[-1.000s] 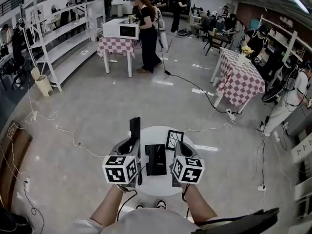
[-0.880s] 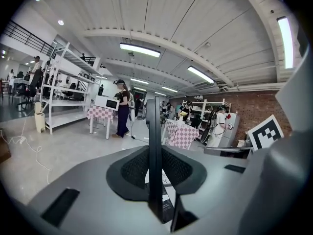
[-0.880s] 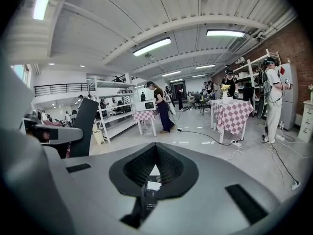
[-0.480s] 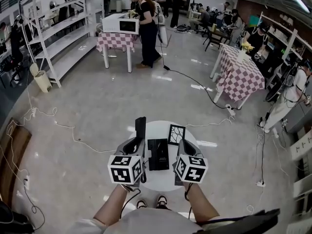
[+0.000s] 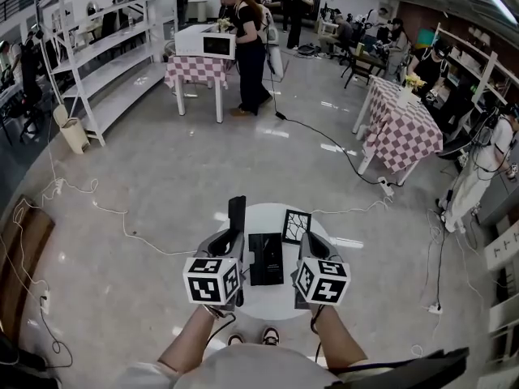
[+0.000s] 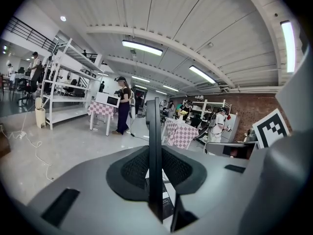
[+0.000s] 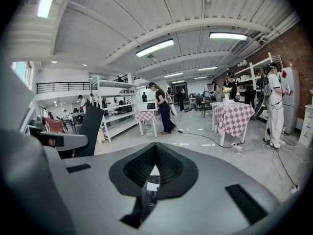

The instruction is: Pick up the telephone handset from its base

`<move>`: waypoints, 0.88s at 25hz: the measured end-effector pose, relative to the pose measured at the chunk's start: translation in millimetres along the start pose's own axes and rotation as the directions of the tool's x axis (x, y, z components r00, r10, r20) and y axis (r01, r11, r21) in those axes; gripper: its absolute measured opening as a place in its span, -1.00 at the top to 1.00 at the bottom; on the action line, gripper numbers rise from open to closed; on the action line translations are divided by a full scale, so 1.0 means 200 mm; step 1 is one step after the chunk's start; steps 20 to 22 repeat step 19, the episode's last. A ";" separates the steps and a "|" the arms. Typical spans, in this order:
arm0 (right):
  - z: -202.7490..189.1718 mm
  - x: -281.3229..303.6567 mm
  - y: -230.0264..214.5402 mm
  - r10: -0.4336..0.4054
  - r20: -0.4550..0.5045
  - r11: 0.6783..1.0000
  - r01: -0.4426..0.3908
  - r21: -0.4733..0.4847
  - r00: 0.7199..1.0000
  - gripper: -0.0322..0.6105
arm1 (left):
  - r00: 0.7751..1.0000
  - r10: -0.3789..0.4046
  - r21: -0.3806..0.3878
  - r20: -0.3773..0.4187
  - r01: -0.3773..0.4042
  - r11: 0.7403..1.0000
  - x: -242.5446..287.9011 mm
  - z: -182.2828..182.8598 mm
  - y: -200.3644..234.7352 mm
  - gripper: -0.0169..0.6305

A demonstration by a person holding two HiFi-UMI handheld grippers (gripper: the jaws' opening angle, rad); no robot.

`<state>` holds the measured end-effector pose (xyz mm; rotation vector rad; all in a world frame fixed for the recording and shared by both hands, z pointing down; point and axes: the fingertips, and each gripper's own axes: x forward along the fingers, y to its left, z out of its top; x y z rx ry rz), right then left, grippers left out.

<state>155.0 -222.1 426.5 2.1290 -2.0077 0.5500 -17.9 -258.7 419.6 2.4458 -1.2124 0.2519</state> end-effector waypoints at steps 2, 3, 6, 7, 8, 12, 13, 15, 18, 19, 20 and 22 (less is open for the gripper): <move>0.02 0.01 -0.01 0.002 0.001 1.000 -0.002 -0.002 1.000 0.83 | 1.000 -0.001 0.001 0.002 0.001 1.000 0.01 0.02 0.00 0.68; 0.03 0.01 -0.01 0.002 0.002 1.000 -0.002 -0.007 1.000 0.83 | 1.000 -0.002 0.001 0.004 0.002 1.000 0.02 0.03 -0.01 0.68; 0.04 0.02 -0.02 0.009 0.009 1.000 -0.009 -0.012 1.000 0.83 | 1.000 -0.002 0.001 0.009 0.002 1.000 0.03 0.04 -0.02 0.68; 0.04 0.02 -0.02 0.013 0.012 1.000 -0.013 -0.011 1.000 0.83 | 1.000 -0.001 0.000 0.010 0.001 1.000 0.04 0.04 -0.02 0.68; 0.05 0.02 -0.02 0.017 0.014 1.000 -0.017 -0.012 1.000 0.83 | 1.000 0.000 -0.001 0.011 0.000 1.000 0.04 0.04 -0.03 0.68; 0.07 0.04 -0.03 0.027 0.019 0.999 -0.027 -0.021 0.999 0.83 | 1.000 0.005 -0.007 0.015 -0.005 1.000 0.05 0.05 -0.04 0.68; 0.08 0.03 -0.04 0.027 0.019 0.999 -0.027 -0.023 0.999 0.83 | 1.000 0.005 -0.007 0.015 -0.005 1.000 0.06 0.05 -0.04 0.68; 0.08 0.03 -0.06 0.027 0.019 0.999 -0.027 -0.027 0.999 0.83 | 1.000 0.006 -0.006 0.014 -0.006 1.000 0.06 0.05 -0.06 0.68; 0.09 0.02 -0.09 0.036 0.025 0.999 -0.035 -0.033 0.999 0.83 | 1.000 0.008 -0.007 0.015 -0.008 1.000 0.07 0.04 -0.09 0.68; 0.09 0.02 -0.09 0.040 0.027 0.999 -0.039 -0.035 0.999 0.83 | 1.000 0.010 -0.007 0.015 -0.009 1.000 0.07 0.04 -0.10 0.68; 0.09 0.02 -0.09 0.040 0.027 0.999 -0.039 -0.035 0.999 0.83 | 1.000 0.010 -0.007 0.015 -0.009 1.000 0.07 0.04 -0.10 0.68; 0.09 0.02 -0.09 0.040 0.027 0.999 -0.039 -0.035 0.999 0.83 | 1.000 0.010 -0.007 0.015 -0.009 1.000 0.07 0.04 -0.10 0.68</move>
